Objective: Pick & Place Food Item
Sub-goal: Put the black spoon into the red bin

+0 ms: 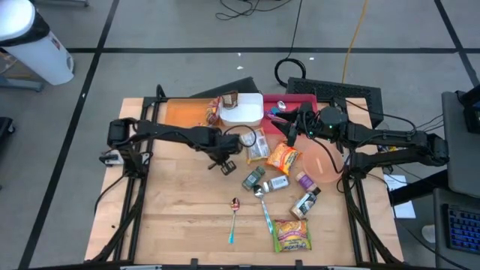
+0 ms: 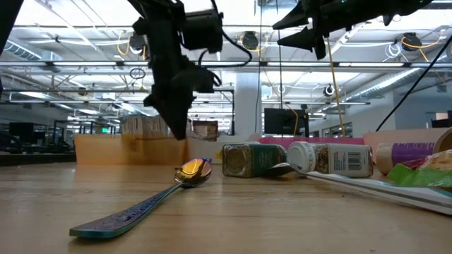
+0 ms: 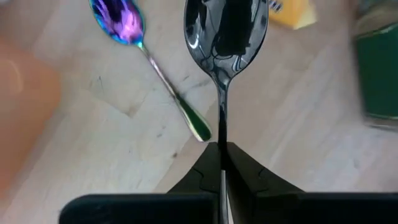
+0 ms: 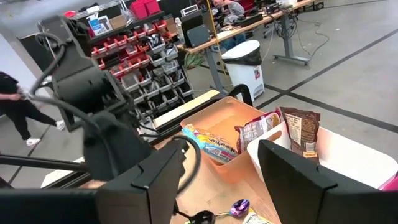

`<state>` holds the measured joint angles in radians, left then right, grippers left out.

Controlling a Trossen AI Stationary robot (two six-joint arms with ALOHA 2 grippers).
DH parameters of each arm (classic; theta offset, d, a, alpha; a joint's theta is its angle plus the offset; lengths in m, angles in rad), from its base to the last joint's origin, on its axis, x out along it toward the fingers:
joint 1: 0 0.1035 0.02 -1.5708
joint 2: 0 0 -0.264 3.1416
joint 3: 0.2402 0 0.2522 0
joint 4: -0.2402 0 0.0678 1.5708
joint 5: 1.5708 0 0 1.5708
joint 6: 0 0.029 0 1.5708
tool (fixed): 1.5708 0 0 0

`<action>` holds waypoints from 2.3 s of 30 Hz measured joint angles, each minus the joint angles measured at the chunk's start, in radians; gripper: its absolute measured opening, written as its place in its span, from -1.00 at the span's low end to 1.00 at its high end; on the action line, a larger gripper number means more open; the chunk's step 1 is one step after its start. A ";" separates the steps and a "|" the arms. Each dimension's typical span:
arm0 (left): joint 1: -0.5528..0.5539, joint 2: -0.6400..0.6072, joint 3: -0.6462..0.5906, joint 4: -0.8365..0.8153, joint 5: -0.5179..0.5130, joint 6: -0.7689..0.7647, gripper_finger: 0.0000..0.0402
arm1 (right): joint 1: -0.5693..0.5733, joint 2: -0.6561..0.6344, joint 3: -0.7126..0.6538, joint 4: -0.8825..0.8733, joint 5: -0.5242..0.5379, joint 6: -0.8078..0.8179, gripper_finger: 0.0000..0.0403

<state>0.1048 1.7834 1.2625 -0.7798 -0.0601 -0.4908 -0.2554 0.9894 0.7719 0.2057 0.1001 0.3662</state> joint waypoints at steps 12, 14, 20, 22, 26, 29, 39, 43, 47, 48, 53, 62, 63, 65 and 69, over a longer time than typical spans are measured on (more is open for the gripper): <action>0.073 -0.270 0.002 0.219 -0.071 -0.064 -0.98 | 0.006 0.000 0.000 0.008 0.002 -0.011 0.02; 0.084 -0.301 0.002 0.283 -0.088 -0.064 -0.98 | 0.013 0.000 0.000 0.009 0.003 -0.011 0.02; 0.115 -0.334 0.003 0.459 -0.090 -0.045 -0.98 | 0.030 0.000 0.000 0.044 0.013 -0.009 0.02; 0.124 -0.333 0.003 0.498 -0.089 -0.034 -0.98 | 0.044 0.004 0.000 0.062 0.035 -0.011 0.02; 0.133 -0.323 0.003 0.596 -0.082 -0.021 -0.98 | 0.075 0.020 0.000 0.071 0.085 -0.010 0.02; 0.133 -0.318 0.003 0.679 -0.082 0.004 -0.98 | 0.104 0.041 0.000 0.072 0.118 0.002 0.02; 0.130 -0.318 0.003 0.760 -0.089 0.074 -0.98 | 0.158 0.161 0.000 0.219 0.196 0.060 0.02; 0.112 -0.318 0.003 0.806 -0.081 0.125 -0.98 | 0.159 0.211 0.000 0.276 0.210 0.097 0.02; 0.096 -0.318 0.003 0.835 -0.073 0.157 -0.98 | 0.159 0.247 0.000 0.365 0.178 0.112 0.02; 0.094 -0.318 0.003 0.837 -0.072 0.157 -0.98 | 0.159 0.252 0.000 0.386 0.164 0.112 0.02; 0.084 -0.318 0.003 0.837 -0.071 0.166 -0.98 | 0.158 0.259 0.000 0.412 0.159 0.113 0.02; 0.073 -0.317 0.003 0.863 -0.018 0.188 -0.98 | 0.158 0.259 0.000 0.446 0.158 0.119 0.02; 0.073 -0.317 0.003 0.870 -0.012 0.192 -0.98 | 0.158 0.259 0.000 0.451 0.158 0.119 0.02; 0.074 -0.311 0.003 0.898 0.012 0.199 -0.98 | 0.158 0.259 0.000 0.457 0.156 0.119 0.02; 0.073 -0.272 0.003 0.945 0.073 0.197 -0.98 | 0.159 0.259 0.000 0.479 0.107 0.113 0.02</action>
<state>0.1780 1.5111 1.2659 0.1653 0.0130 -0.2940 -0.0967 1.2480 0.7719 0.6846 0.2072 0.4788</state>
